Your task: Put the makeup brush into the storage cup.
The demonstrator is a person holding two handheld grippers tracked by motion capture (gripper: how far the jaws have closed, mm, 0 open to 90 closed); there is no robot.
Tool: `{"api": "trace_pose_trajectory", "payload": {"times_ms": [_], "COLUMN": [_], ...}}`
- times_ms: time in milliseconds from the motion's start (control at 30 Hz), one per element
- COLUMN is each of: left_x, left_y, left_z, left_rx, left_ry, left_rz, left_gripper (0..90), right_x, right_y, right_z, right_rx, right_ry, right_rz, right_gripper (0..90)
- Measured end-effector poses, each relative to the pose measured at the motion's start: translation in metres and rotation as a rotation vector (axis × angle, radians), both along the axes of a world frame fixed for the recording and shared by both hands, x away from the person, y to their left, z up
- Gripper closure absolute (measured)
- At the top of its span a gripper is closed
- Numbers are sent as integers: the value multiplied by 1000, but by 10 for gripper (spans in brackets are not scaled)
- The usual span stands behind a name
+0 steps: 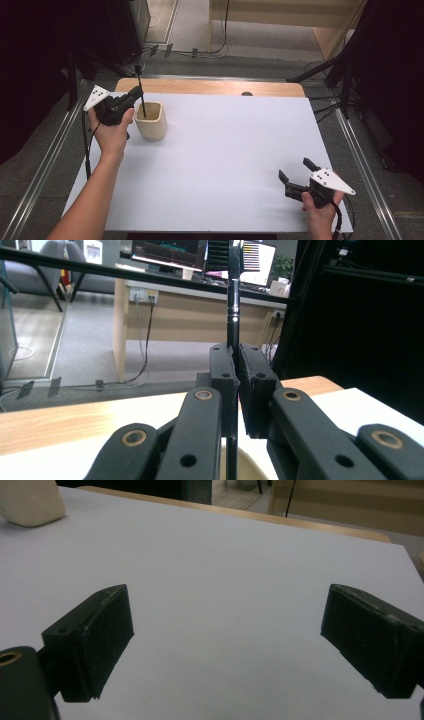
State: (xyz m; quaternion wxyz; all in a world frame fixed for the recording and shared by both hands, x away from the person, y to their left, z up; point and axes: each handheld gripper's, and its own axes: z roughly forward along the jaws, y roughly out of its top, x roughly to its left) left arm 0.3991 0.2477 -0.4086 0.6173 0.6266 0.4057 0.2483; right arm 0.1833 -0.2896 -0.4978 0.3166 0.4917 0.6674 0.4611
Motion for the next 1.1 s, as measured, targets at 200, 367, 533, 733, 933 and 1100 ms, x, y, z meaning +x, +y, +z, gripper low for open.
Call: {"api": "trace_pose_trajectory", "payload": {"times_ms": [200,367,533,733,933,1100], "left_x": [-1,-1,-1,-2,-3,-6], "left_y": [3,2,2,5,6,7], "left_z": [-7,-8,-12,-23,-24,-21], "left_rx": [9,21,18,22,55,76], "left_ry": [16,13,19,48,71,81], "left_rz": [8,9,17,25,32,32], "left_gripper": [868,867,867,866,836,556], "right_x": [0,0,0,0,1,1], "right_y": [0,0,0,0,0,0], "right_z": [0,0,-1,-1,-1,-1], "right_rx": [-1,-3,-3,-3,-4,-3], "right_ry": [3,2,3,5,5,5], "right_rz": [0,1,0,-2,-1,-2], "right_gripper": [72,72,72,72,72,72]}}
